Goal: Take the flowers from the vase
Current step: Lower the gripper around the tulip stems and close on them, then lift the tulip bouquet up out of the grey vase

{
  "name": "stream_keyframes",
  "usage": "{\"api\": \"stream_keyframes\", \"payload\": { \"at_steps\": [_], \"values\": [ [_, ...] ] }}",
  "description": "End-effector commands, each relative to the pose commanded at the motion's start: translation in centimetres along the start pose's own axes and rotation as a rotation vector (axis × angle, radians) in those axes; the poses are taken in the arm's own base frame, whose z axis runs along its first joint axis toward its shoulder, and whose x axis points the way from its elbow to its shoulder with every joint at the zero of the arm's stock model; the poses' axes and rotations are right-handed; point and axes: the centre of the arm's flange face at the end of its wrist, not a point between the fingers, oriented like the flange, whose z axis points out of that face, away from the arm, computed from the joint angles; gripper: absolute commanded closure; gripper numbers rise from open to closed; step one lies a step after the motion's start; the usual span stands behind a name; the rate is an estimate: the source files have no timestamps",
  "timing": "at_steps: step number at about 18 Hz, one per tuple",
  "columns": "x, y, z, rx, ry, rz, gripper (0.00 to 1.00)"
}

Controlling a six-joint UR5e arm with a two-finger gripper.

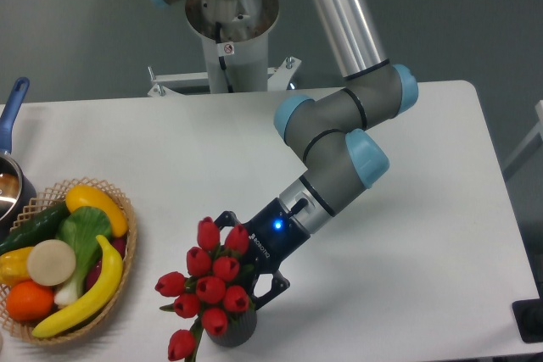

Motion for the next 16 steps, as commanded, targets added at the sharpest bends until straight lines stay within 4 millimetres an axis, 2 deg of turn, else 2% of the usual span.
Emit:
{"api": "stream_keyframes", "payload": {
  "at_steps": [9, 11, 16],
  "values": [
    [-0.2, -0.7, -1.2, 0.025, -0.007, 0.0, 0.98],
    [0.4, -2.3, -1.8, 0.045, -0.007, 0.019, 0.98],
    [1.4, -4.5, -2.9, 0.064, -0.013, 0.006, 0.98]
  ]
}}
